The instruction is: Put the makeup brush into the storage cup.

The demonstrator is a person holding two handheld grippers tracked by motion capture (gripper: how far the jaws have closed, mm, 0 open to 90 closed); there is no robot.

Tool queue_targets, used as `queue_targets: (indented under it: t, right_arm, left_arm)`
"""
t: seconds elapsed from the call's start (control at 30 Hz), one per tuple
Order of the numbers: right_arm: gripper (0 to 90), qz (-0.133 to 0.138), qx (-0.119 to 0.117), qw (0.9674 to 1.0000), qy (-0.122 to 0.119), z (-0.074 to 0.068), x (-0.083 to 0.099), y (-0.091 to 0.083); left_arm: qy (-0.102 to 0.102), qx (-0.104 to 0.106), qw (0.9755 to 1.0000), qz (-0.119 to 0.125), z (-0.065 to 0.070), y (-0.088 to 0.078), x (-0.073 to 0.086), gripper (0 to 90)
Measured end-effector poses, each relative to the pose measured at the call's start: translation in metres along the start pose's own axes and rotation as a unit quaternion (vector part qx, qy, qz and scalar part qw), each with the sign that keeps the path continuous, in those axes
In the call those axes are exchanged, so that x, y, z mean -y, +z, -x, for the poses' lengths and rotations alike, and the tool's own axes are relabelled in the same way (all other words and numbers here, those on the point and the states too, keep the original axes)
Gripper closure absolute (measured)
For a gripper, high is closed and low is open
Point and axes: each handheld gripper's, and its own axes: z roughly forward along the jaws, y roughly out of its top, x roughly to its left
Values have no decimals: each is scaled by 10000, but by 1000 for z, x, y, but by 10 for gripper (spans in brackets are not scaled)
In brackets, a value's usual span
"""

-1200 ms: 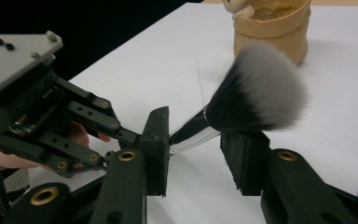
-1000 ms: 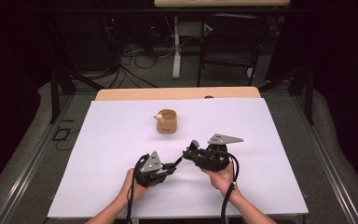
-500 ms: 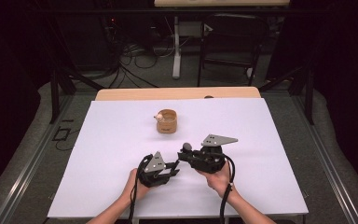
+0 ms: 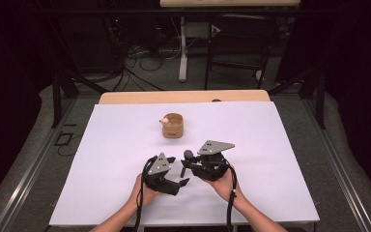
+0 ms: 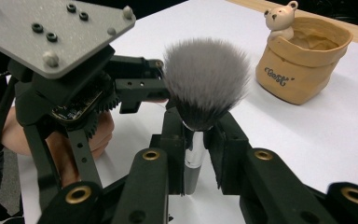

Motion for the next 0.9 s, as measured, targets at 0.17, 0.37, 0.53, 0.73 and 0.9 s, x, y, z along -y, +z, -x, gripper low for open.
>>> queue_targets:
  t: [0.17, 0.37, 0.53, 0.73, 0.9]
  right_arm:
    - [769, -121, 88, 9997, -177, -2, -2, 3]
    - [769, -171, 124, 9994, -262, -4, -2, 6]
    - [769, -162, 166, 9993, -291, -4, -2, 5]
    - [769, -185, 219, 9988, -387, -5, -2, 6]
    - [769, -172, 205, 9989, -387, -4, -2, 6]
  left_arm:
    - [-11, 8, 10000, 65, 2, 1, -3, 6]
    - [-14, 73, 9995, 301, 1, -4, -4, 200]
    - [-12, 105, 9988, 485, 0, -8, -4, 432]
    - [-174, 277, 9974, 645, -3, -9, -2, 628]
    - [-169, 337, 9970, 676, -3, -9, -1, 701]
